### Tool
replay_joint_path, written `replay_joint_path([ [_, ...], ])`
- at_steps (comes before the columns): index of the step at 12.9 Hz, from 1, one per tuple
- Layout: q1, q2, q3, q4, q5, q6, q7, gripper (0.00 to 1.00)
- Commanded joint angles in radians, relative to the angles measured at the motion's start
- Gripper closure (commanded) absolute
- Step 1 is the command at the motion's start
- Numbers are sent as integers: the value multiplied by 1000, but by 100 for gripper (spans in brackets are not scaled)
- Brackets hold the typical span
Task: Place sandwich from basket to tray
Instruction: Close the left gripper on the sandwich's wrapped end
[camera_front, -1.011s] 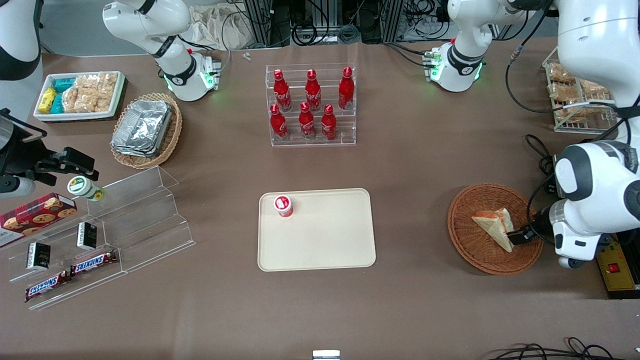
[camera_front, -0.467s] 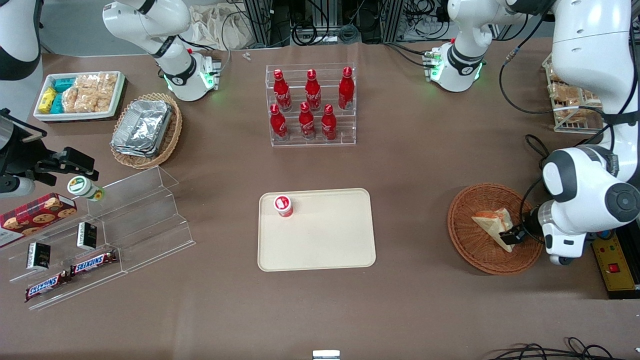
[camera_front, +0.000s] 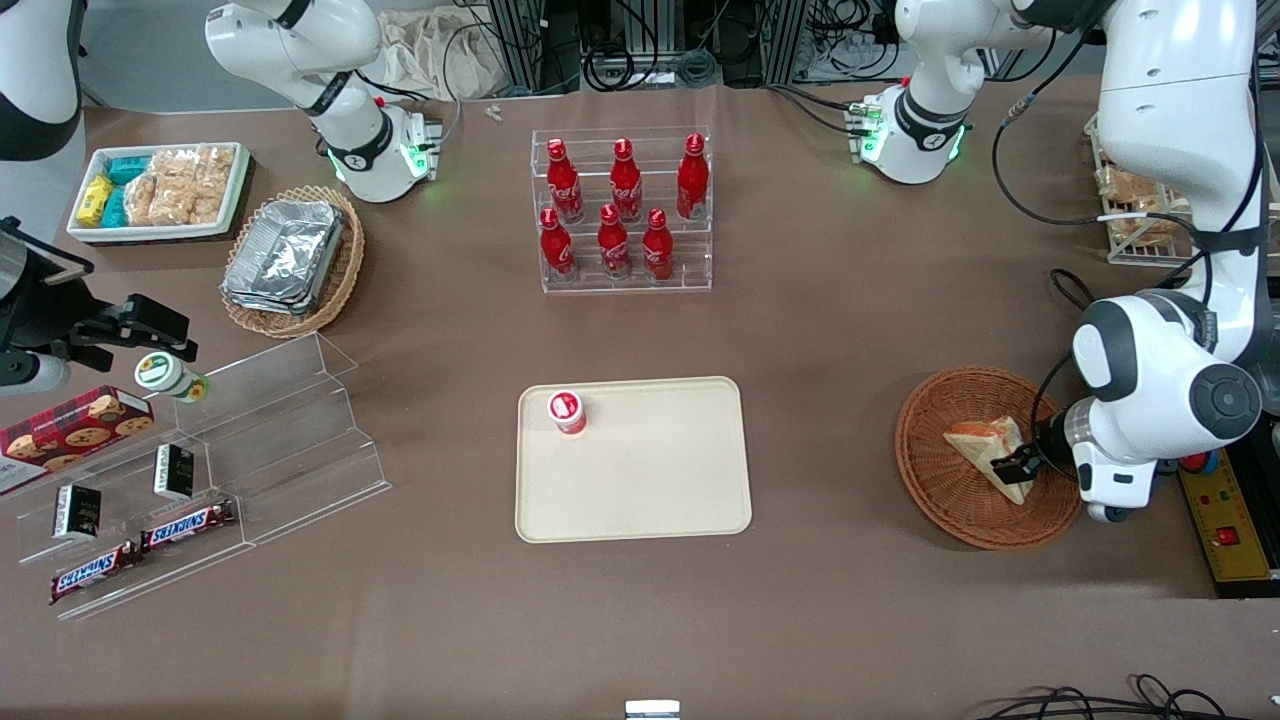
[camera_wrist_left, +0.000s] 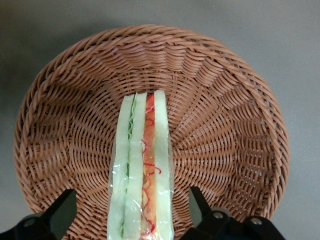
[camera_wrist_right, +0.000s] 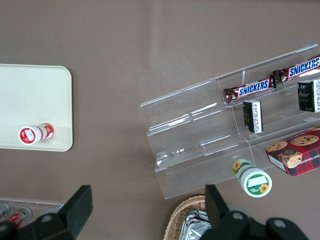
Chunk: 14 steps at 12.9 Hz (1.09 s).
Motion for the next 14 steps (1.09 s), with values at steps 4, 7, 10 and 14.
replay_joint_path([
  [4,2,-28,-5,-106,-47,101,-8,0],
  [7,1,-27,-5,-120,-47,119,-8,2],
  [10,-1,-25,-6,-114,-47,118,-11,91],
  [14,-4,-39,-8,-77,-45,95,-28,100],
])
